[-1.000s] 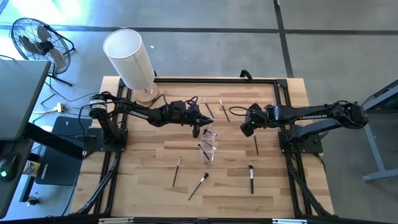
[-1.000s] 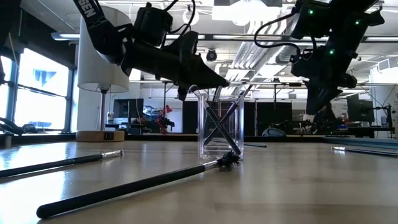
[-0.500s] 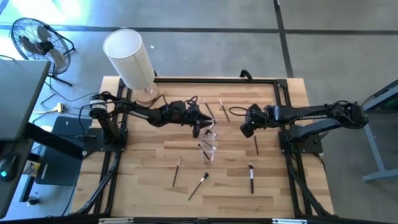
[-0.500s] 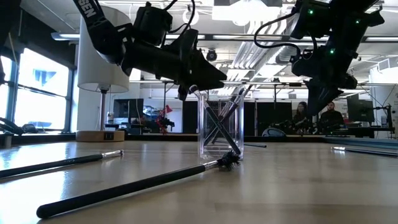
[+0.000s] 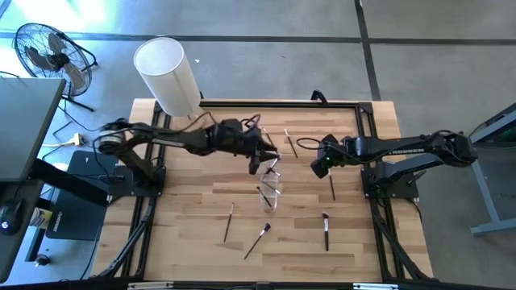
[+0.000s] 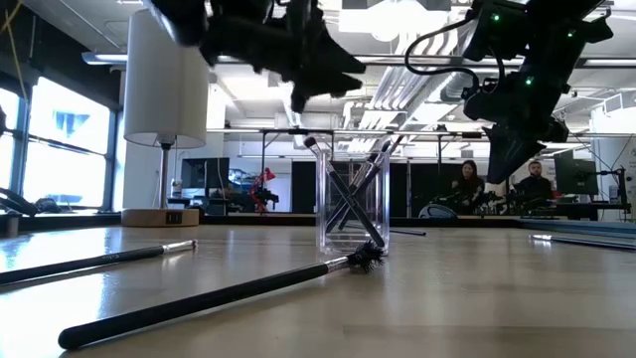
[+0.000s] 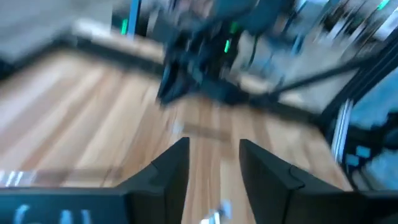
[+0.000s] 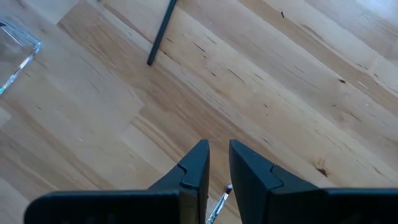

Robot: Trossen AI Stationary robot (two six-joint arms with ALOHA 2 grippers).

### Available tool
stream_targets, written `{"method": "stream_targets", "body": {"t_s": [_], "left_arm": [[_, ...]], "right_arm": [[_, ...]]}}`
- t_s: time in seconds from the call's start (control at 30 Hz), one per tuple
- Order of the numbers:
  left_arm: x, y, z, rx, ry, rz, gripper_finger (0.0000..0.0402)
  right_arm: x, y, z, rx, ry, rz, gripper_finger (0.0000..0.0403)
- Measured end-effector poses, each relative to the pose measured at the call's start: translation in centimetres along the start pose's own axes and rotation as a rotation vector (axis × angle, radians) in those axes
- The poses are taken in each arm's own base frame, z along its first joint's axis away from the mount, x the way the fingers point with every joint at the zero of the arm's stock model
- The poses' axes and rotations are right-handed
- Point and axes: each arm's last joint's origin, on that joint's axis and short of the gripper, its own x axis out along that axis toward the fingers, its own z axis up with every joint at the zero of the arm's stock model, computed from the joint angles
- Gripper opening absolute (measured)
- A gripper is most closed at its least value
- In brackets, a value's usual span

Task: Pick & Place Makeup Brushes
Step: Put the eyeshadow brush into the transparent organizer

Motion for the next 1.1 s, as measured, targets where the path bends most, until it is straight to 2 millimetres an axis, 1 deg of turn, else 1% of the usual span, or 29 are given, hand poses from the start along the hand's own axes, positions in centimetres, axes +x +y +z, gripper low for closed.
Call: {"method": "stream_targets", "body": {"t_s": [0.07, 0.13, 0.2, 0.27, 0.3, 0.37, 0.43, 0.53, 0.6, 0.67, 0.8, 0.87, 0.93, 1.03, 1.1], "left_arm": [[-0.7, -0.5, 1.2, -0.016, 0.103, 0.042, 0.0115], [-2.0, -0.9, 1.8, -0.044, 0.239, 0.095, 0.0087], [-2.6, -1.2, 2.3, -0.06, 0.336, 0.139, 0.0055], [-3.0, -1.5, 1.7, -0.044, 0.424, 0.176, 0.0019], [-3.3, -1.8, 1.2, -0.026, 0.463, 0.187, 0.001], [-4.2, -2.6, 0.0, 0.002, 0.504, 0.205, 0.001], [-5.2, -3.5, -0.9, 0.021, 0.485, 0.211, 0.001], [-7.6, -4.1, -3.1, 0.015, 0.468, 0.204, 0.0002], [-9.1, -4.5, -3.7, 0.001, 0.388, 0.174, 0.0003], [-10.9, -4.6, -4.5, -0.004, 0.346, 0.153, 0.0001], [-13.9, -4.6, -5.0, -0.01, 0.264, 0.12, 0.0001], [-15.1, -4.6, -5.0, -0.011, 0.234, 0.117, 0.0001], [-16.3, -4.8, -4.7, -0.009, 0.198, 0.112, 0.0001], [-17.3, -4.9, -4.3, -0.007, 0.155, 0.103, 0.0001], [-17.8, -5.0, -4.2, -0.005, 0.142, 0.113, 0.0001]], "right_arm": [[0.0, 0.0, 0.0, 0.001, -0.002, 0.003, 0.0054], [0.0, 0.1, 0.1, 0.003, -0.003, 0.011, 0.0051], [0.0, 0.2, 0.1, 0.013, -0.002, 0.033, 0.0048], [0.0, 0.4, 0.3, 0.053, -0.01, 0.064, 0.004], [-0.1, 0.6, 0.4, 0.07, -0.014, 0.082, 0.0033], [-0.4, 1.0, 0.5, 0.09, -0.028, 0.107, 0.0012], [-1.3, 1.6, 1.0, 0.111, -0.058, 0.133, 0.0004], [-2.7, 2.3, 1.5, 0.154, -0.07, 0.134, 0.0003], [-3.9, 2.6, 1.7, 0.172, -0.068, 0.129, 0.0002], [-5.0, 2.8, 1.9, 0.201, -0.055, 0.099, 0.0002], [-6.3, 2.9, 1.9, 0.251, 0.03, 0.002, 0.0001], [-6.4, 3.2, 1.7, 0.267, 0.091, -0.045, 0.0001], [-6.1, 3.6, 1.3, 0.289, 0.14, -0.096, 0.0001], [-4.9, 4.1, 0.5, 0.337, 0.214, -0.162, 0.0001], [-3.7, 4.0, -0.1, 0.374, 0.266, -0.215, 0.0002]]}}
